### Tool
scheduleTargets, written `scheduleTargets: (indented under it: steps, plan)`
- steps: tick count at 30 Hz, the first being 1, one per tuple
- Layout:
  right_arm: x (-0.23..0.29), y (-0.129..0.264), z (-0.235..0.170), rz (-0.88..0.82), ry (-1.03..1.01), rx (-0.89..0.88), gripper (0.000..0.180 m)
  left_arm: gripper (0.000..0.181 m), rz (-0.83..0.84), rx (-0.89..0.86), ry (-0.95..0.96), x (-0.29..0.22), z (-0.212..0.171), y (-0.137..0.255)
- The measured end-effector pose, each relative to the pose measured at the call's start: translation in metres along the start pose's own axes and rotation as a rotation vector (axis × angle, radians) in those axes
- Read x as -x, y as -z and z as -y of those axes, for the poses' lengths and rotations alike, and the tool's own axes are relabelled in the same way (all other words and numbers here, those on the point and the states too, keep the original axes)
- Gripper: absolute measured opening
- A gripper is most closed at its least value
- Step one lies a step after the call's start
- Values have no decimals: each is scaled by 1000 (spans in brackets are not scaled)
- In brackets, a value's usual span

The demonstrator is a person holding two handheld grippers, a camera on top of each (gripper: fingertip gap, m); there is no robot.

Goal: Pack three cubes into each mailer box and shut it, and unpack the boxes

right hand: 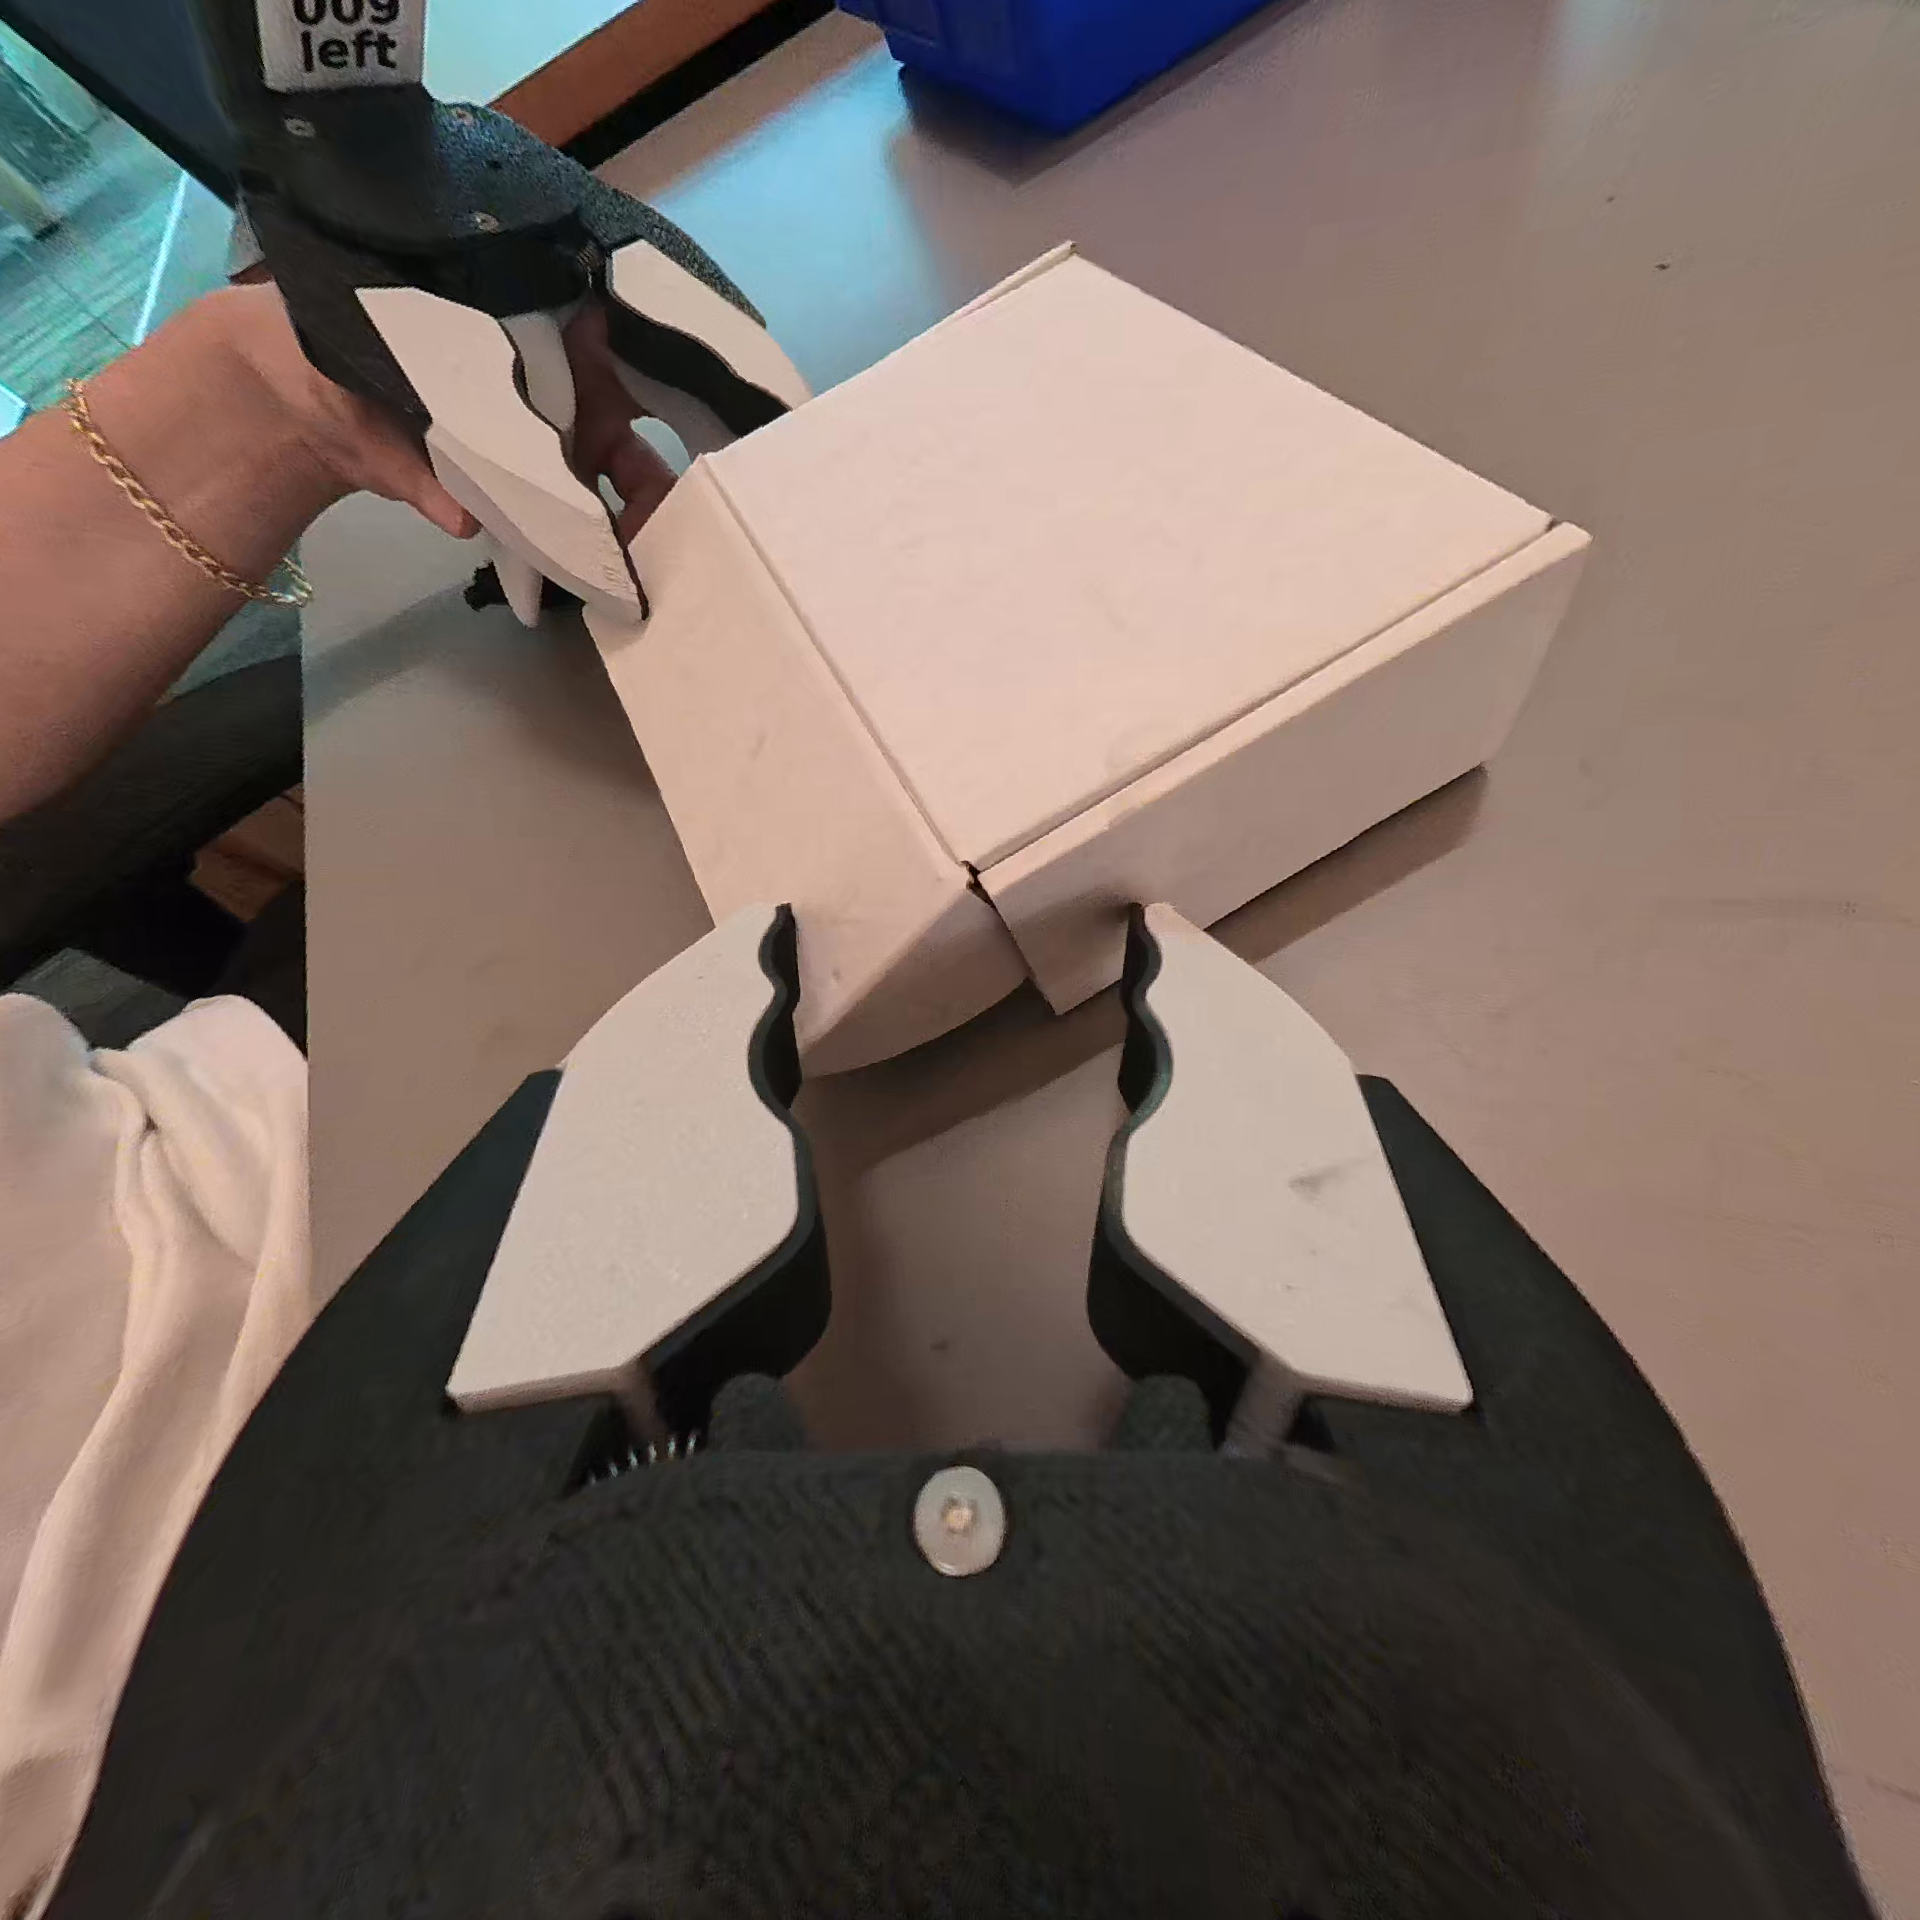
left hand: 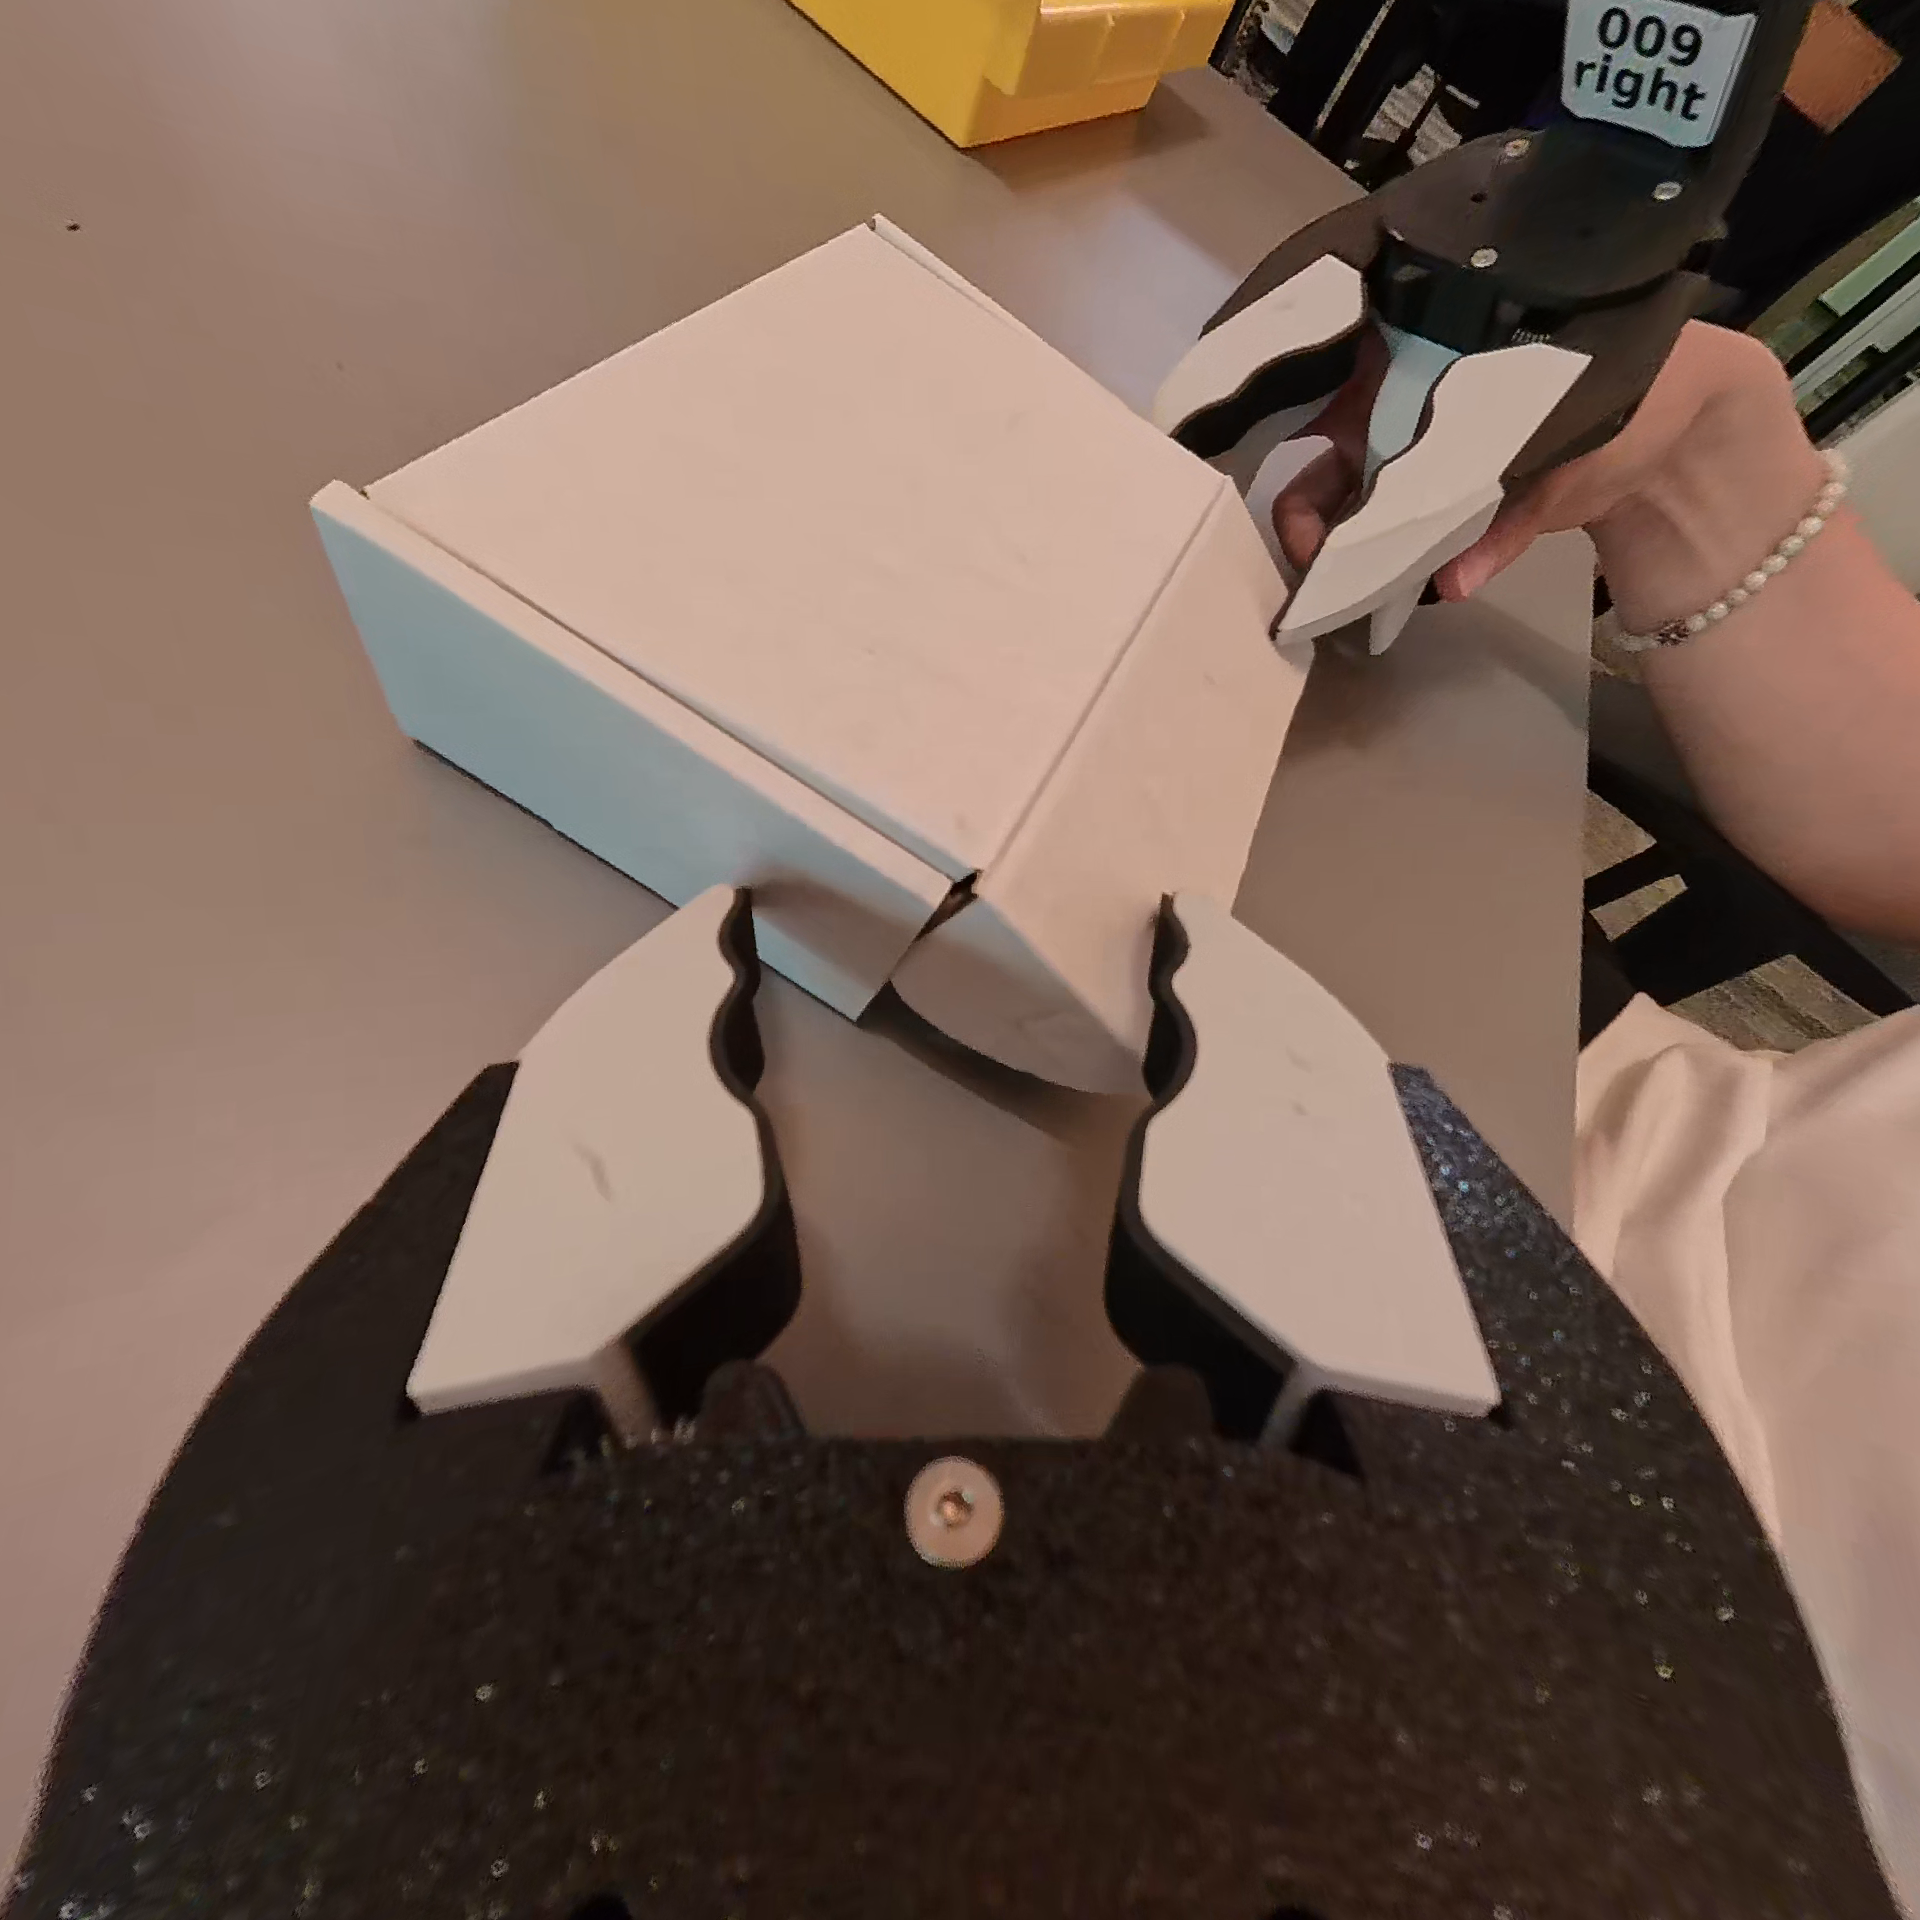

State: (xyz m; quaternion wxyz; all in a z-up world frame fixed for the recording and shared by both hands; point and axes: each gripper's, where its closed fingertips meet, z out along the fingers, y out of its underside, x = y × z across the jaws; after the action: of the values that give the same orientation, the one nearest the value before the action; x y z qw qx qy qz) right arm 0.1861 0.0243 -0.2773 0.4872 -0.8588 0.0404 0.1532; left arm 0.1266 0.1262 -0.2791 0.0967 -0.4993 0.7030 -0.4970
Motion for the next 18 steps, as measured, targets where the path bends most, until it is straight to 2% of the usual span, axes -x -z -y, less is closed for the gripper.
scheduleTargets:
  steps: [11, 18]
  plan:
    - [-4, -1, -2, -68, 79, 24, 56, 69, 54, 19, -92, 3, 0, -2]
    - [-4, 1, -1, -48, 64, 14, 54, 72, 15, 32, -129, -3, -4, 1]
